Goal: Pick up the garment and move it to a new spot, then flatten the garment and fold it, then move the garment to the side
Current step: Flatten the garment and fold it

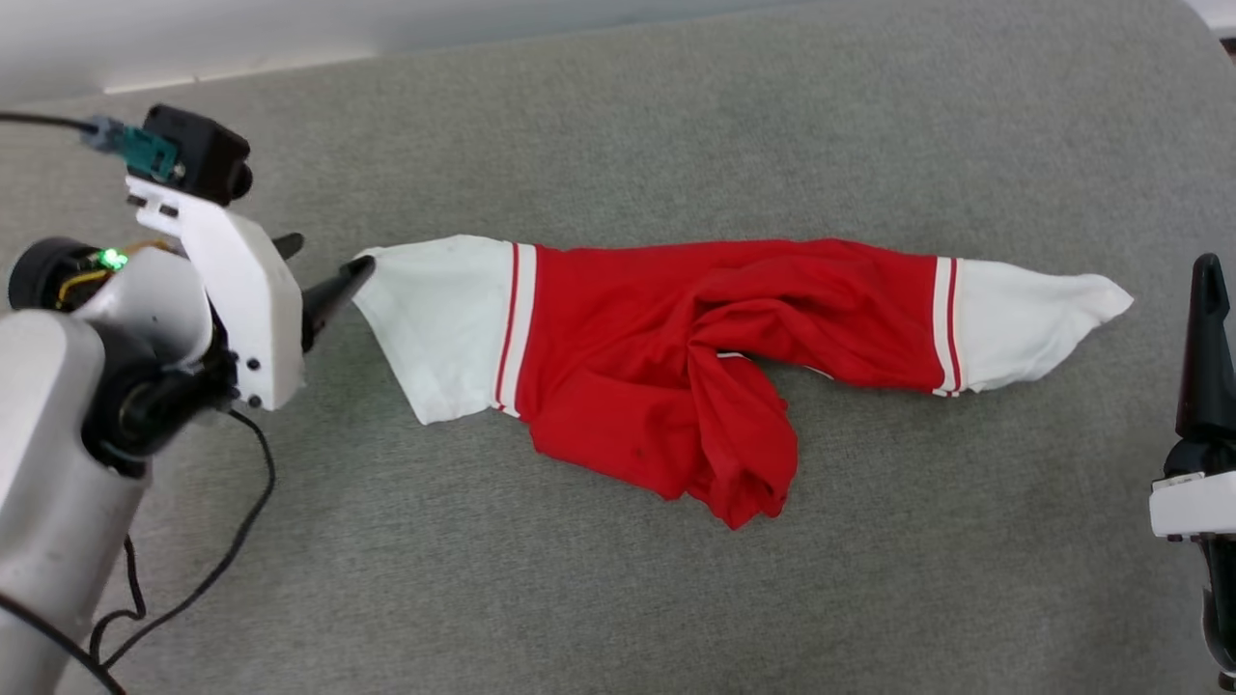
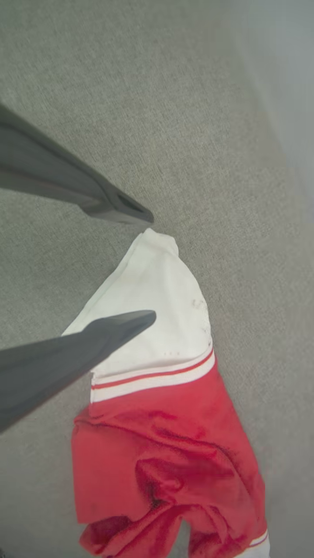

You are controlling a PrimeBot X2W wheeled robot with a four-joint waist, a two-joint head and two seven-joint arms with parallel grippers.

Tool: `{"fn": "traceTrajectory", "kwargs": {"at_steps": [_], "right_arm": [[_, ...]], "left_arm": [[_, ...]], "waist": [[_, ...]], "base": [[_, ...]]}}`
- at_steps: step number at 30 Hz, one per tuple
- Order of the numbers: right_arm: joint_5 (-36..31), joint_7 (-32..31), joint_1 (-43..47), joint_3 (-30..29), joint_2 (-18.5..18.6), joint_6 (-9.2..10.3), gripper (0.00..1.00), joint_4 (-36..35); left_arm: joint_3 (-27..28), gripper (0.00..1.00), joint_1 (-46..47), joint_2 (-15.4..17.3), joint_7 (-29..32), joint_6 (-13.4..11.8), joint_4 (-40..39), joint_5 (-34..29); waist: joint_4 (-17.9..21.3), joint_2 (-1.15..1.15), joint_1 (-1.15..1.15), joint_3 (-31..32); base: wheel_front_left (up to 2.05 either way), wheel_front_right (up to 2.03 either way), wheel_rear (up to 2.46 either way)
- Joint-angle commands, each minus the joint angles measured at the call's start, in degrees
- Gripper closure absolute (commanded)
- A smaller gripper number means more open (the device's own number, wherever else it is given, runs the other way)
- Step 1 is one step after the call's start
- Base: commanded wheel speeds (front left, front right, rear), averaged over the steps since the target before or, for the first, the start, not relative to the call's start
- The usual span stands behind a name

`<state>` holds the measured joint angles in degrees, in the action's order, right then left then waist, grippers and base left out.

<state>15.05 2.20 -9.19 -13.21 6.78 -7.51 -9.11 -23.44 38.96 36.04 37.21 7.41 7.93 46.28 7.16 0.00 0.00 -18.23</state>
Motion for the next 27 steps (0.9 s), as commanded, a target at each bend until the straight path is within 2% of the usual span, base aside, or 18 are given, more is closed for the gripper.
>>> {"fn": "traceTrajectory", "kwargs": {"at_steps": [1,6,15,17,18,21,23,27], "right_arm": [[-0.92,-0.19,-0.53,-0.14,-0.35,0.04,0.00,0.42],[-1.84,0.49,-1.60,0.15,-1.57,0.04,0.00,0.84],[-1.96,1.99,-2.33,0.29,-2.71,0.04,0.00,2.01],[-1.89,2.00,-2.34,0.41,-2.83,0.04,0.00,2.53],[-1.85,1.94,-2.36,0.51,-2.84,0.04,0.00,2.70],[-2.35,0.54,-2.18,1.53,-1.64,0.04,0.00,3.43],[-2.85,-2.12,-2.67,3.22,0.75,0.04,0.00,4.06],[-1.41,-11.74,-3.78,4.95,6.10,0.04,0.00,5.05]], "left_arm": [[-0.98,0.00,1.63,0.41,1.43,0.10,1.36,0.27],[-3.58,0.00,6.67,1.88,6.19,0.09,7.71,-0.04],[-7.58,0.00,10.23,2.77,8.30,0.09,13.89,-1.09],[-9.36,0.79,9.46,2.75,9.23,0.09,14.59,-0.95],[-9.95,1.00,8.96,2.55,9.25,0.09,14.89,-0.65],[-10.25,1.00,8.32,2.17,6.90,0.09,14.85,0.05],[-10.94,1.00,8.56,2.92,4.84,0.09,13.45,-0.27],[-11.44,1.00,8.57,4.70,-0.71,0.09,9.59,-0.76]], "waist": [[1.46,0.00,0.00,-1.94],[3.28,0.00,0.00,-4.69],[5.23,0.00,0.00,-7.85],[5.27,0.00,0.00,-8.02],[5.27,0.00,0.00,-8.01],[5.02,0.00,0.00,-7.51],[4.75,0.00,0.00,-6.91],[3.01,0.00,0.00,-5.01]], "base": [[0.00,0.00,0.00],[0.00,0.00,0.00],[0.00,0.00,0.00],[0.00,0.00,0.00],[0.00,0.00,0.00],[0.00,0.00,0.00],[0.00,0.00,0.00],[0.00,0.00,0.00]]}}
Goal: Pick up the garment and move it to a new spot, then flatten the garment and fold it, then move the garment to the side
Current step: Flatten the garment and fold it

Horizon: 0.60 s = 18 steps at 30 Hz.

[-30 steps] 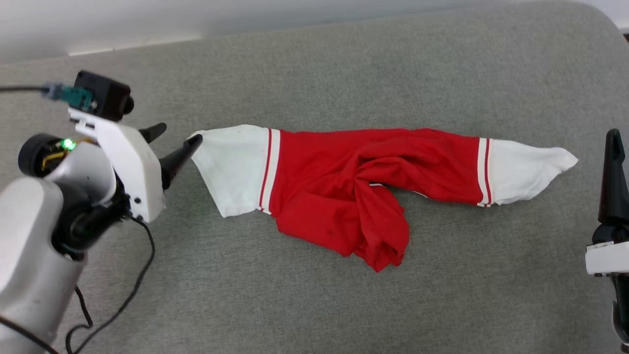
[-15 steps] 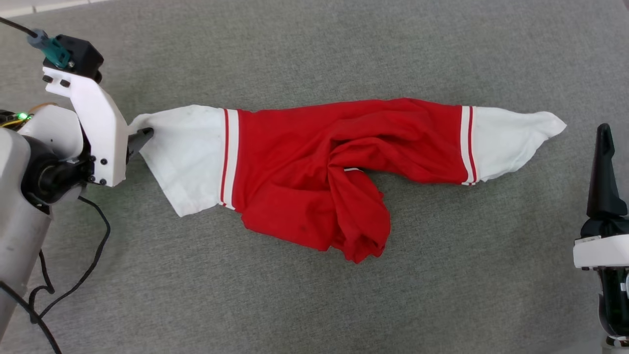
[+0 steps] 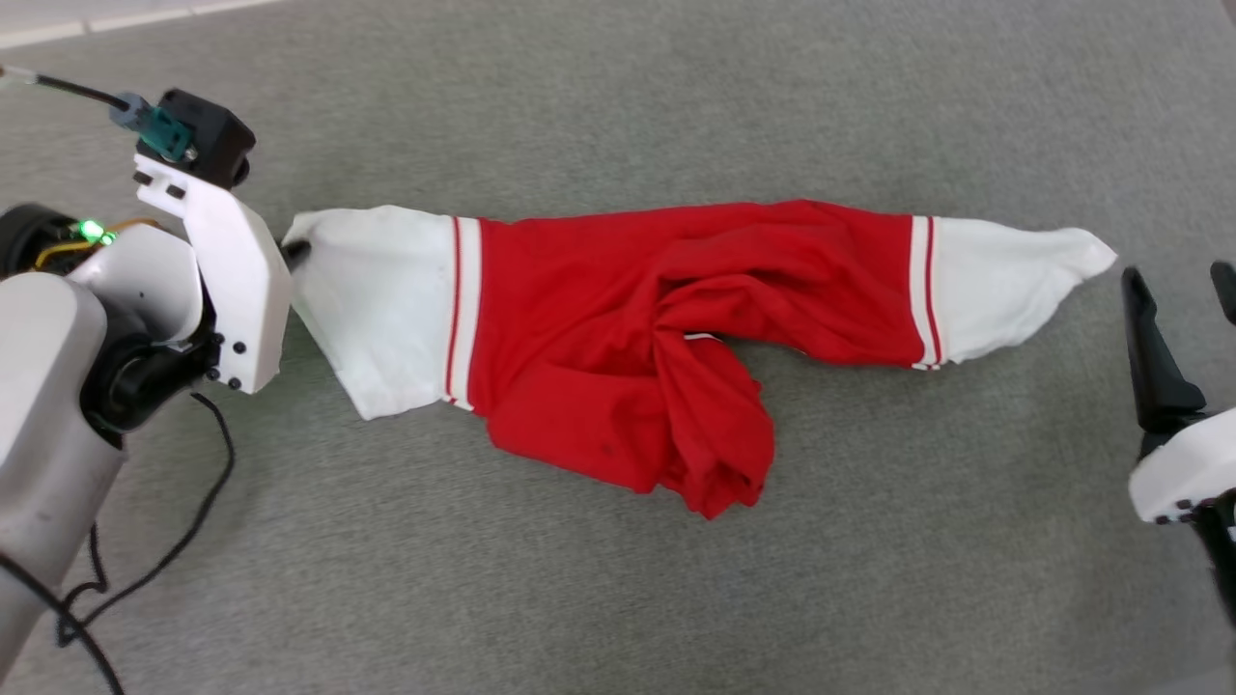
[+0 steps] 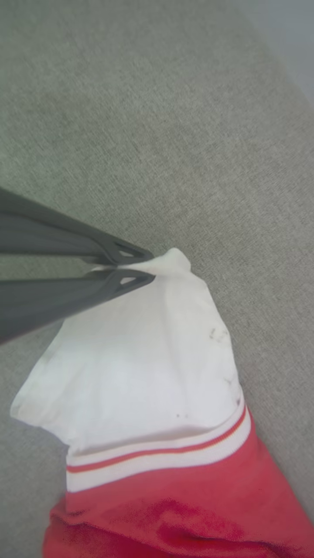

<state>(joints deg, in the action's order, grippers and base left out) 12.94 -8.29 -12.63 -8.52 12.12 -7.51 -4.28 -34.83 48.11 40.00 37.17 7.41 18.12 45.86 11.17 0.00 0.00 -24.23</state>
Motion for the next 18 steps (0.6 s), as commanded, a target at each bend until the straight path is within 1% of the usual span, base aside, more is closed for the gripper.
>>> {"fn": "traceTrajectory", "kwargs": {"at_steps": [1,5,7,10,12,15,18], "right_arm": [[1.16,-4.29,-0.66,0.67,2.32,0.04,0.00,0.30],[4.39,-18.21,-2.41,2.16,7.84,0.04,0.00,1.54],[5.39,-24.95,-3.26,2.96,10.83,0.04,0.00,2.57],[8.00,-34.44,-6.05,2.10,12.78,0.03,0.00,4.11],[8.41,-39.91,-8.13,1.07,14.34,0.04,0.00,5.28],[7.39,-45.33,-11.24,0.10,16.05,0.04,0.00,7.48],[5.79,-47.83,-13.71,-0.19,17.60,0.04,0.00,10.22]], "left_arm": [[-0.38,1.00,-0.72,1.11,-2.02,0.09,-1.79,-0.36],[-0.56,1.00,-1.34,2.30,-6.57,0.10,-6.76,0.01],[-0.30,1.00,-2.12,2.23,-8.09,0.09,-9.80,0.95],[-0.60,1.00,-3.10,2.63,-9.60,0.10,-15.48,1.45],[-0.75,1.00,-3.91,3.22,-9.88,-0.02,-19.38,1.30],[-0.97,1.00,-5.20,3.66,-10.16,-0.66,-25.02,1.18],[-0.99,1.00,-5.80,3.79,-10.29,-1.36,-29.47,0.77]], "waist": [[-1.57,0.00,0.00,1.48],[-3.90,0.00,0.00,3.27],[-5.19,0.00,0.00,3.81],[-7.20,0.00,0.00,4.30],[-8.51,0.00,0.00,4.23],[-10.35,0.00,0.00,3.63],[-12.13,0.00,0.00,2.61]], "base": [[0.00,0.00,0.00],[0.00,0.00,0.00],[0.00,0.00,0.00],[0.00,0.00,0.00],[0.00,0.00,0.00],[0.00,0.00,0.00],[0.00,0.00,0.00]]}}
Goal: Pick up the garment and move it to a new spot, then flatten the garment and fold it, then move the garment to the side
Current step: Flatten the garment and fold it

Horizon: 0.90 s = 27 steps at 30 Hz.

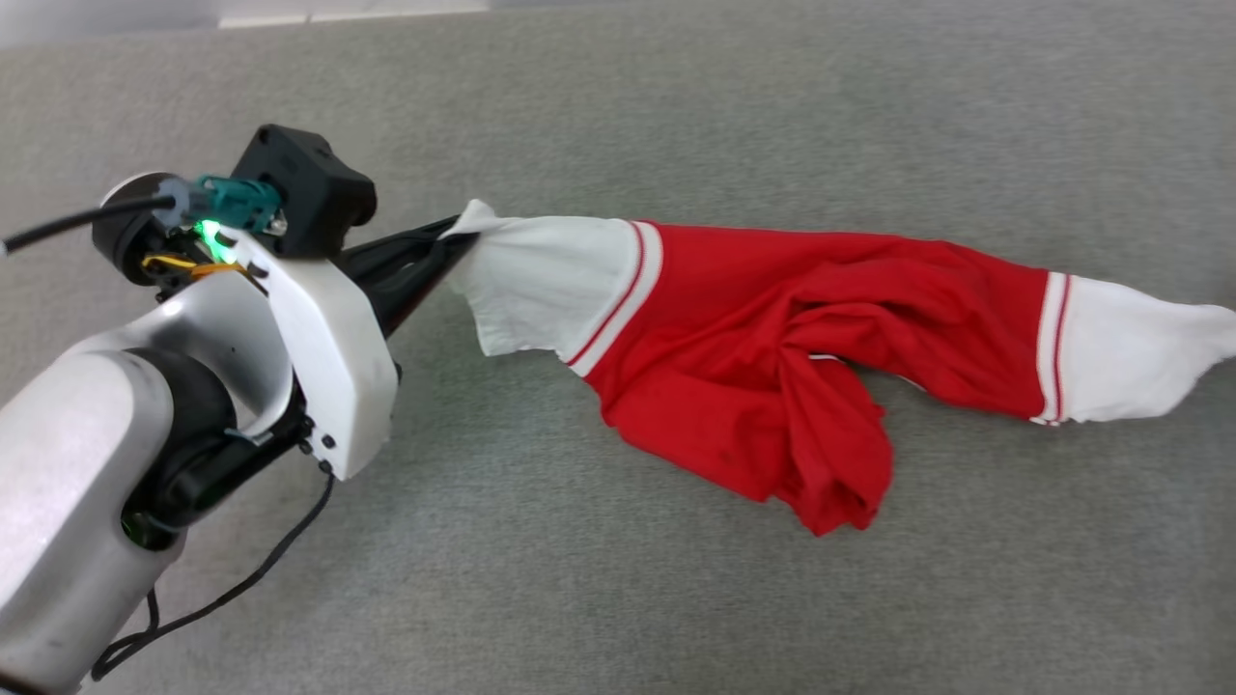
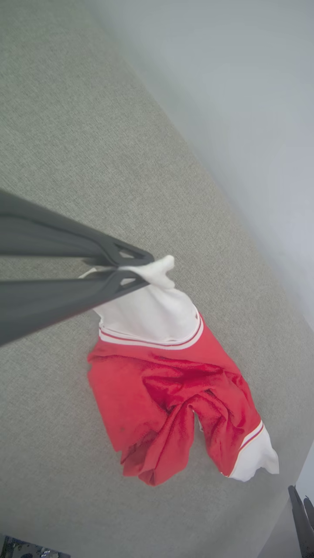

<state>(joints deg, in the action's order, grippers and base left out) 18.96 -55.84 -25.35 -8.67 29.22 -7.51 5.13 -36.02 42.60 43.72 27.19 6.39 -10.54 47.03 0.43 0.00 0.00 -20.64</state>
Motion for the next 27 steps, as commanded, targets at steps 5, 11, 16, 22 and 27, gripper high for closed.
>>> {"fn": "traceTrajectory", "kwargs": {"at_steps": [5,11,16,22,27], "right_arm": [[-2.51,-1.24,-4.05,-0.24,0.76,0.04,0.00,6.15],[-3.24,0.65,-5.13,0.20,-0.29,0.04,0.00,11.73],[-2.24,1.42,-2.72,3.18,-1.32,0.01,0.00,15.67],[-1.08,4.67,-1.68,4.99,-0.43,0.04,1.00,18.19],[0.87,11.93,-4.78,5.85,1.76,0.04,1.00,16.40]], "left_arm": [[-0.20,1.00,0.15,-0.49,-0.67,-0.81,-5.28,-1.37],[-1.11,1.00,1.26,-1.57,-0.66,-0.62,-8.03,-1.75],[-1.47,1.00,1.57,-2.68,-1.49,-0.47,-8.59,-1.42],[-1.37,1.00,1.02,-2.44,-2.38,-0.87,-7.32,-2.16],[0.45,1.00,-0.42,-1.09,-5.66,-2.11,-4.78,-3.73]], "waist": [[-3.81,0.00,0.00,-3.00],[-5.67,0.00,0.00,-5.00],[-6.33,0.00,0.00,-5.57],[-6.12,0.00,0.00,-4.56],[-4.98,0.00,0.00,-0.90]], "base": [[0.00,0.00,0.00],[0.00,0.00,0.00],[0.00,0.00,0.00],[0.00,0.00,0.00],[0.00,0.00,0.00]]}}
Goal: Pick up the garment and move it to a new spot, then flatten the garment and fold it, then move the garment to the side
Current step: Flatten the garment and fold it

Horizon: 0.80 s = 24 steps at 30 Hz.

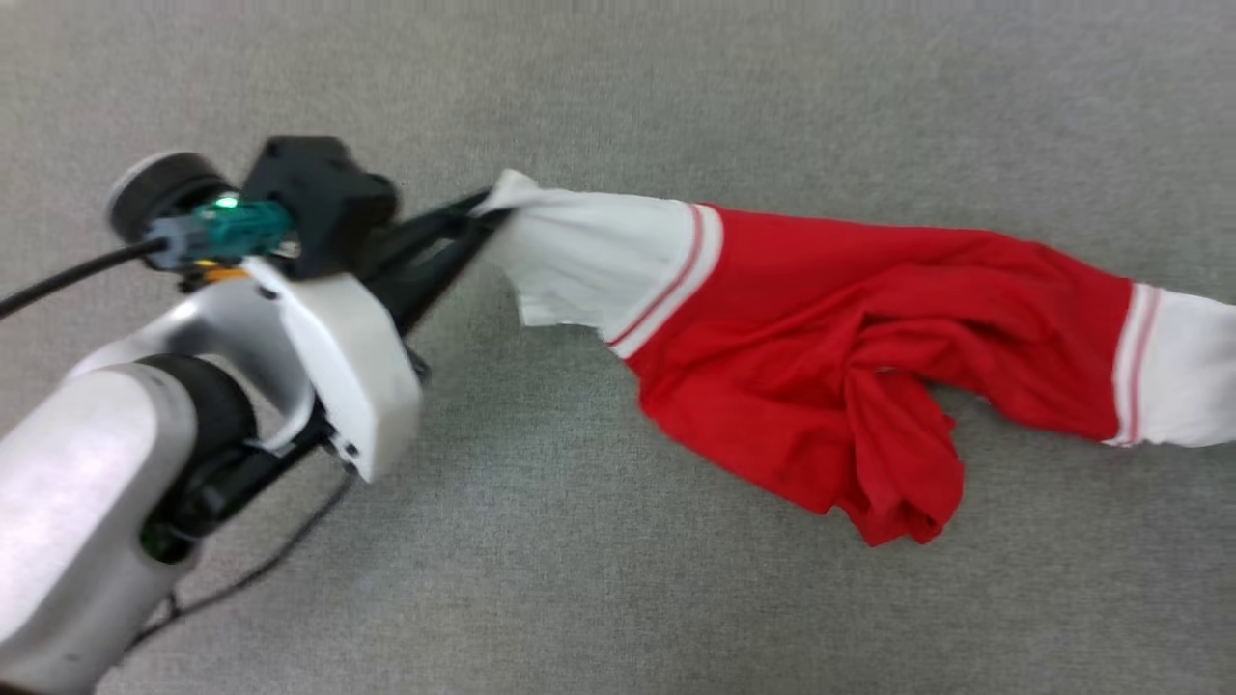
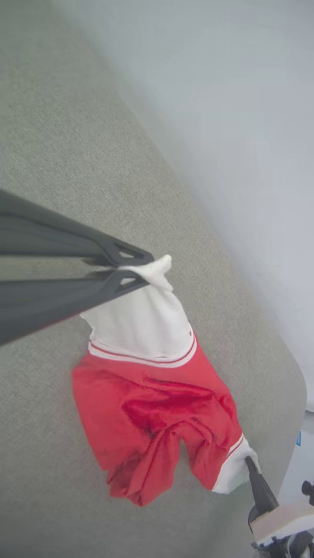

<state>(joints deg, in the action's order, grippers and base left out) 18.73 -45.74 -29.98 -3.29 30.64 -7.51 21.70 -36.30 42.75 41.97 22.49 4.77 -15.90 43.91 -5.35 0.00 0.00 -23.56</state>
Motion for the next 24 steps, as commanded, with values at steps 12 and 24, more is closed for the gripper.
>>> {"fn": "traceTrajectory", "kwargs": {"at_steps": [12,24], "right_arm": [[8.89,6.51,-5.88,5.17,5.95,0.04,1.00,-9.28],[13.98,10.96,-10.89,4.77,5.16,0.05,1.00,-19.17]], "left_arm": [[10.64,1.00,-6.69,7.18,-9.29,-4.83,3.52,2.81],[21.86,1.00,-7.63,13.71,-16.22,-8.61,1.63,3.48]], "waist": [[4.65,0.00,0.00,15.12],[6.84,0.00,0.00,20.34]], "base": [[0.00,0.00,0.00],[0.00,0.00,0.00]]}}
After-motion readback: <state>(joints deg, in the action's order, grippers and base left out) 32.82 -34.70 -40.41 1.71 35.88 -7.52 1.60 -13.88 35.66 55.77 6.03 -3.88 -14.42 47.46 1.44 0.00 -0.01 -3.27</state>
